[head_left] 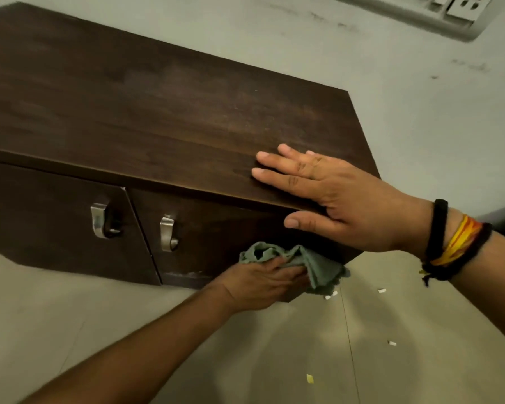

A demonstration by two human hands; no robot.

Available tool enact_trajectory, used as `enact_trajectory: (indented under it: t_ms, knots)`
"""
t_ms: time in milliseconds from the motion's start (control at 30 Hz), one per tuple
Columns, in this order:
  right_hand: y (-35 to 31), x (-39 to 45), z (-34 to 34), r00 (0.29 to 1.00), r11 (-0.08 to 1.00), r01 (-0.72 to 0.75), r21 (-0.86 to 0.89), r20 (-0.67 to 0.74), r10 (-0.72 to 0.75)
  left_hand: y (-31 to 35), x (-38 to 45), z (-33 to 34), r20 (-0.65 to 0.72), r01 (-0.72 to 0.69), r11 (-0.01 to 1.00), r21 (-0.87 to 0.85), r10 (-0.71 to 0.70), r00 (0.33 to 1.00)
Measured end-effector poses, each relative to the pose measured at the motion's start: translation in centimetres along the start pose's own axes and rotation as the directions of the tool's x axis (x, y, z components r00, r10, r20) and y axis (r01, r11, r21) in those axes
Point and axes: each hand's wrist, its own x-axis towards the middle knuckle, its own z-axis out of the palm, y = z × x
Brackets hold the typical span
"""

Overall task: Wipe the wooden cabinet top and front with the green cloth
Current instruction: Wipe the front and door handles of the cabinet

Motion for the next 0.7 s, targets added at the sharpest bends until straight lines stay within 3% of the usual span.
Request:
enact_trajectory:
  t_ms: [100,167,200,300,367,433,500,533,567,600,633,667,700]
  knots:
    - [-0.1,0.0,0.2,1.0,1.0,0.001,-0.021,-0.019,-0.001,1.2,-0.9,0.0,-0.042,0.257,0.956,-0.143,-0.265,0.963]
    - [-0.3,0.0,0.3,0.999,1.0,-0.003,-0.02,-0.035,0.002,3.6,-1.3,0.2,0.059,0.374,0.904,-0.208,-0.37,0.927]
    - [-0.4,0.1,0.3,0.999,1.0,-0.006,-0.019,-0.044,0.005,3.9,-0.6,0.1,0.128,0.356,0.911,-0.208,-0.335,0.933]
    - [-0.6,0.2,0.3,0.999,1.0,-0.023,-0.007,-0.032,0.022,3.1,3.3,-0.4,0.091,0.069,0.993,-0.095,-0.061,0.994]
    - [-0.6,0.1,0.1,0.999,1.0,-0.027,-0.003,-0.028,0.027,1.7,4.4,-1.2,0.096,-0.019,1.0,-0.012,0.02,0.995]
    - [-0.6,-0.1,0.2,0.999,1.0,-0.021,-0.006,-0.027,0.021,1.9,3.5,-0.7,0.219,-0.048,0.999,0.007,0.045,0.975]
    - [-0.6,0.0,0.3,1.0,1.0,-0.012,-0.007,-0.023,0.012,3.4,0.6,0.9,0.366,-0.238,0.97,0.055,0.202,0.908]
    - [-0.6,0.0,0.2,1.0,1.0,-0.014,-0.005,-0.023,0.013,3.9,-1.3,2.2,0.397,-0.286,0.958,-0.025,0.272,0.876]
    - [-0.6,0.0,0.1,1.0,1.0,-0.014,-0.003,-0.019,0.014,3.6,-3.0,2.4,0.408,-0.202,0.946,-0.255,0.295,0.864]
    - [-0.5,0.0,0.1,1.0,1.0,-0.013,-0.005,-0.02,0.013,3.1,-4.4,2.1,0.476,-0.023,0.891,-0.454,0.264,0.839]
    - [-0.5,0.1,0.0,1.0,1.0,-0.01,-0.008,-0.021,0.01,2.6,-5.8,1.9,0.55,0.101,0.834,-0.543,0.263,0.793]
    - [-0.4,0.1,0.0,1.0,1.0,-0.006,-0.008,-0.023,0.006,2.2,-7.2,2.2,0.557,0.056,0.814,-0.578,0.343,0.756]
    - [-0.4,0.1,0.0,1.0,1.0,-0.003,-0.004,-0.021,0.003,1.6,-8.2,2.4,0.488,-0.179,0.846,-0.502,0.448,0.749]
